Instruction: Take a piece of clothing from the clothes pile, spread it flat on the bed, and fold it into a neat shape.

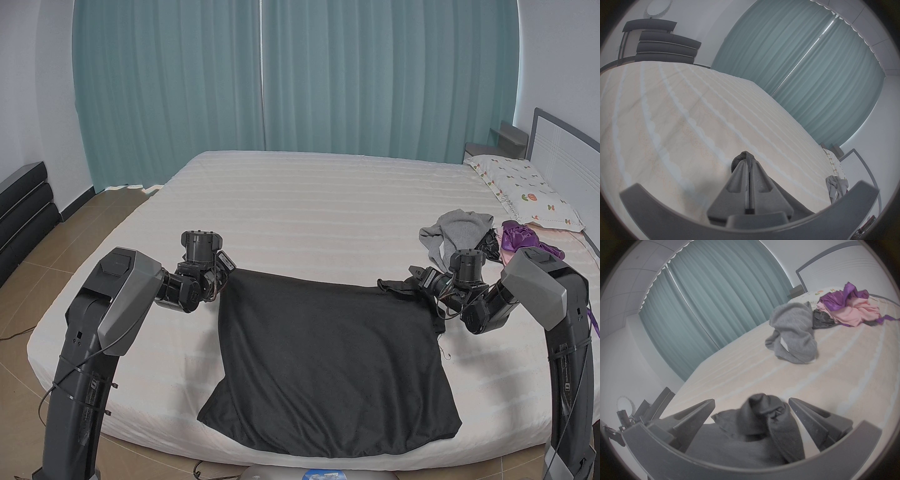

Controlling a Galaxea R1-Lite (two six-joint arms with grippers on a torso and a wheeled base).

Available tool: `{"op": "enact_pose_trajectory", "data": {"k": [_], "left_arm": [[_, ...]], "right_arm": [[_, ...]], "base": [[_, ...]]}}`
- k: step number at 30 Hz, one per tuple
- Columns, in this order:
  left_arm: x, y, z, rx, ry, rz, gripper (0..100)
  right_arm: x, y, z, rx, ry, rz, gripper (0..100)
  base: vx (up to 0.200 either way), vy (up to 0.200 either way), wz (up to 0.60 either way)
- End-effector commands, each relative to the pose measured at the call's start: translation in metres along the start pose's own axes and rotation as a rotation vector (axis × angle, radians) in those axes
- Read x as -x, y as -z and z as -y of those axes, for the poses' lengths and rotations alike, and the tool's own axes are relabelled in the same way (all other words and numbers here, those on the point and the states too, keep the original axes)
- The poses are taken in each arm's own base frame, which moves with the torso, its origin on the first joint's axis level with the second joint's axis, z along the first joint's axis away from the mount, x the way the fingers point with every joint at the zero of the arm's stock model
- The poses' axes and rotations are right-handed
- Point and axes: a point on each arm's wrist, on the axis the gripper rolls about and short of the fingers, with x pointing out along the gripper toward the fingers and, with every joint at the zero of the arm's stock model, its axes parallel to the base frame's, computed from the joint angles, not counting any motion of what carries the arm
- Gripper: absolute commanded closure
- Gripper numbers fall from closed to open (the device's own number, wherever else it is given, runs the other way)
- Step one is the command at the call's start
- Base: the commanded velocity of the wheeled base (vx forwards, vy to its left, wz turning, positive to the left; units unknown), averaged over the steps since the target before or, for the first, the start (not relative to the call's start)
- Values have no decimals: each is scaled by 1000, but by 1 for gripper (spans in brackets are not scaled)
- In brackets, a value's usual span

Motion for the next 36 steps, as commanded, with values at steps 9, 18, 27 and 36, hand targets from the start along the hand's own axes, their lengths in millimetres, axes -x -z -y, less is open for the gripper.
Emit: {"op": "enact_pose_trajectory", "data": {"k": [9, 18, 27, 36], "left_arm": [[3, -1, -5, 7, -35, 14, 100], [4, -2, -4, 6, -39, 15, 100], [5, -5, -3, 8, -37, 21, 100], [5, -2, -4, 4, -40, 16, 100]], "right_arm": [[27, -18, -31, -108, -75, -124, 0], [6, 1, -16, -208, -19, -262, 0], [-20, 18, -16, -202, -25, -275, 0], [-32, 1, -20, -212, -18, -182, 100]], "base": [[0, 0, 0], [0, 0, 0], [0, 0, 0], [0, 0, 0]]}}
